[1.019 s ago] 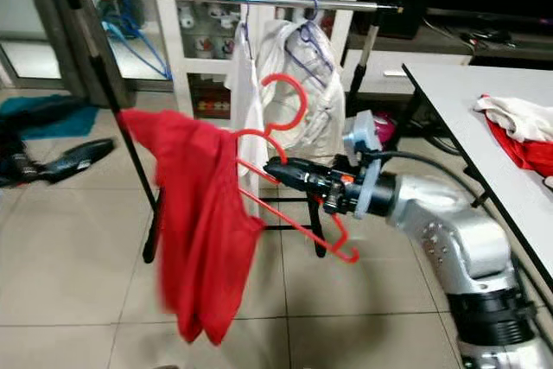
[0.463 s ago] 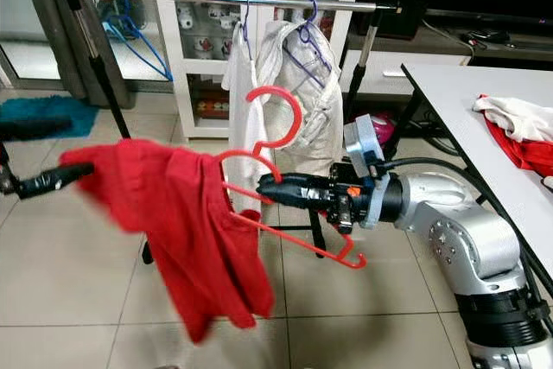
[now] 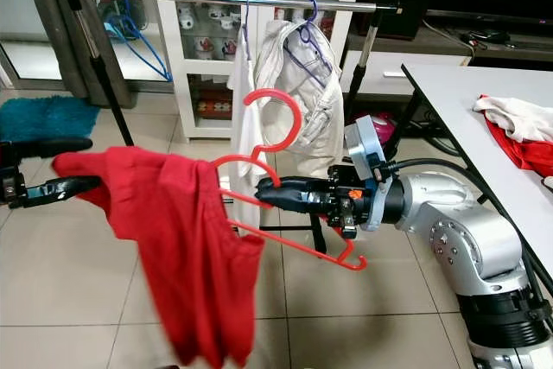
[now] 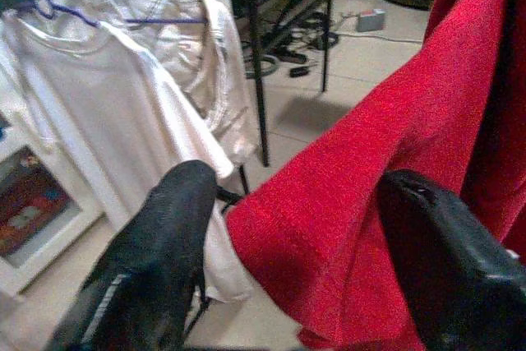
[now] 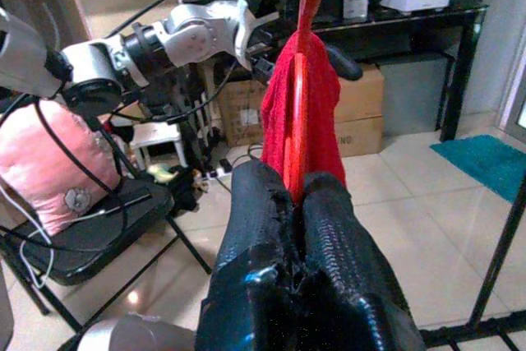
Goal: Hang hanger
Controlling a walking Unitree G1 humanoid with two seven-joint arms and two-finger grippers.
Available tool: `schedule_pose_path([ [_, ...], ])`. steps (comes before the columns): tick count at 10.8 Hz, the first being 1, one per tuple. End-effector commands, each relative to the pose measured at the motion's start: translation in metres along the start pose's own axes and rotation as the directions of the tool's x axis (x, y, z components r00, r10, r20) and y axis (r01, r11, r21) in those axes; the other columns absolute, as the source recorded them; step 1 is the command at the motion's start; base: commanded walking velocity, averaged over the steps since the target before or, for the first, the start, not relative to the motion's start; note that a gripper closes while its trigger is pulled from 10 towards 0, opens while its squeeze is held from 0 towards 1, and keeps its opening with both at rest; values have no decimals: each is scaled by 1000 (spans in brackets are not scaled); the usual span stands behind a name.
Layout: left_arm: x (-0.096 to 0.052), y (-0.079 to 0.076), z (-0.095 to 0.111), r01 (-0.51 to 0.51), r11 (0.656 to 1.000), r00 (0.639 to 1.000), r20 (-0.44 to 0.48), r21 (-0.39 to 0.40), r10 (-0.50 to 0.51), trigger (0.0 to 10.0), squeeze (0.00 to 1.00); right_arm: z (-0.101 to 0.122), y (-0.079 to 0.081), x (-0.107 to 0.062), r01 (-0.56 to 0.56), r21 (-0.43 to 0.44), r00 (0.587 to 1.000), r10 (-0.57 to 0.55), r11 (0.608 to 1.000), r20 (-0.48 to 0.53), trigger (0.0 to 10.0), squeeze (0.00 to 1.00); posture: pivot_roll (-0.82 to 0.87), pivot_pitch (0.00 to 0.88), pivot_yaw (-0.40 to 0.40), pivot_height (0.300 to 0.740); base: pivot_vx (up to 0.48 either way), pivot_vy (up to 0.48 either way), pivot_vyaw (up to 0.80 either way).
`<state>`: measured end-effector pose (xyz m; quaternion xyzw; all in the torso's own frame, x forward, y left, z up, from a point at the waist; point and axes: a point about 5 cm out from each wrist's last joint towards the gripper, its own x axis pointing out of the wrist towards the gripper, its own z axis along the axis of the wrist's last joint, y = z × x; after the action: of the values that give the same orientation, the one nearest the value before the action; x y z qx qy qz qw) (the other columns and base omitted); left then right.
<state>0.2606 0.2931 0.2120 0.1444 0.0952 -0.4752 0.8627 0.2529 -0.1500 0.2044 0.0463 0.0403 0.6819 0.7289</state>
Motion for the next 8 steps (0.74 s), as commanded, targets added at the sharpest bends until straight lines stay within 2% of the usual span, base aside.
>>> schedule_pose_path([
  [1,3,0,2,29,1000,1000,-1,-2,-29,0,0,8,3,2,-37,-34,999,37,999,0,10000,0,-18,0,-8,740,0,0,0],
  [8,-1,-2,-3,60,997,998,1,-53,-60,0,0,8,1,5,-39,-38,999,38,999,-4,10000,0,-21,0,-9,740,0,0,0],
])
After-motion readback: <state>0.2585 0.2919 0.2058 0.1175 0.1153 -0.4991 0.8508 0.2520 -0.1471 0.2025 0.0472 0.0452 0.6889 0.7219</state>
